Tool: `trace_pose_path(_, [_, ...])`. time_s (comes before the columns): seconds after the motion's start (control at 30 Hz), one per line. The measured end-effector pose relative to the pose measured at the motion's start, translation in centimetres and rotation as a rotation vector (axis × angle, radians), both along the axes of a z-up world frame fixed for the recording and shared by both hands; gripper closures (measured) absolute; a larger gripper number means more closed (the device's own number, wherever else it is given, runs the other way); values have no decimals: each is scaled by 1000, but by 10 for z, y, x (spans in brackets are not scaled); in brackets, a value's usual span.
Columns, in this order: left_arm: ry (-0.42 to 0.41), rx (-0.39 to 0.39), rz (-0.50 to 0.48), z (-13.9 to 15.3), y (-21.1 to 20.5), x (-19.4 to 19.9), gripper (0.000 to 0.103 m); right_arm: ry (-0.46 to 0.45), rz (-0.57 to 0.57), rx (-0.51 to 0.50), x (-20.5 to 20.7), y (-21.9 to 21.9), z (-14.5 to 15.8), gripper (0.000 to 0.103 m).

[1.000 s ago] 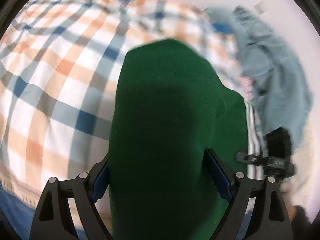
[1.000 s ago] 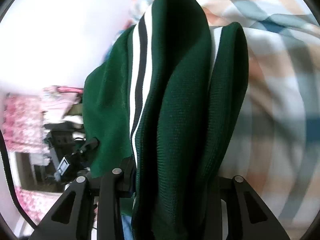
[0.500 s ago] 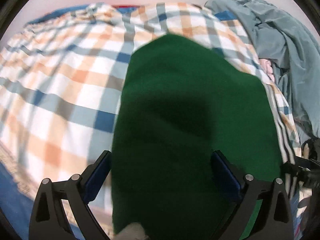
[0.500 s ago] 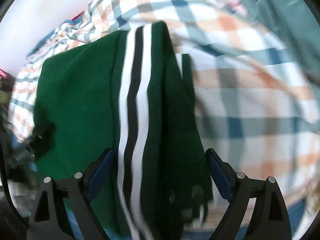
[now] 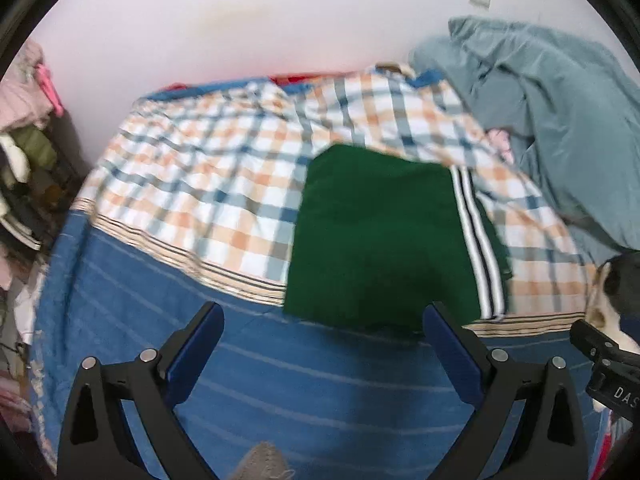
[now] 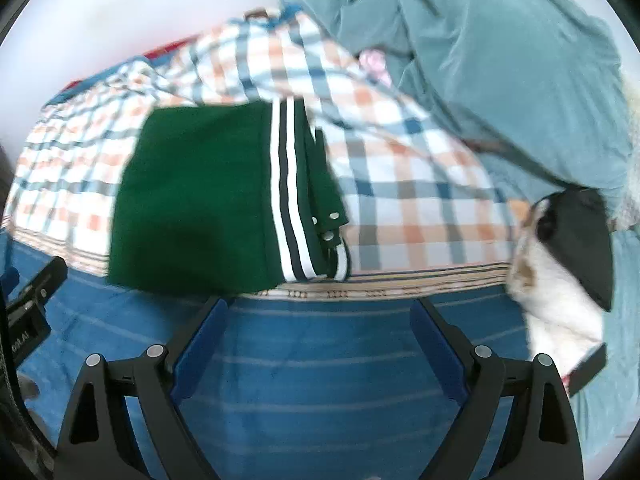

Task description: Fold large clothes

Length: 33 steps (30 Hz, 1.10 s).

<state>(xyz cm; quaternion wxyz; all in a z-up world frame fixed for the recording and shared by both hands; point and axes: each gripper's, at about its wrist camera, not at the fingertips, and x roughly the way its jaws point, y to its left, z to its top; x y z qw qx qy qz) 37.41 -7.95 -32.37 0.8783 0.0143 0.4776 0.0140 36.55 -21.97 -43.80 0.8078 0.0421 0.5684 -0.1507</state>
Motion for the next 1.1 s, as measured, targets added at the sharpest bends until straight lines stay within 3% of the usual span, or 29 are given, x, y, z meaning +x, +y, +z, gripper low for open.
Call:
trace_pose_path(0.27, [-73, -7, -5, 126, -19, -90, 1, -93, -3, -60, -98, 15, 151, 9])
trace_pose_path(0.53, [-128, -8, -31, 209, -28, -172, 1, -168, 6, -68, -192, 18, 270, 9])
trace_pose_path(0.8, [-174, -12, -22, 263, -28, -224, 1, -243, 49, -83, -262, 28, 360, 9])
trace_pose_path(1.1, [-218, -10, -6, 299, -23, -260, 1, -326, 69, -82, -318, 35, 427, 9])
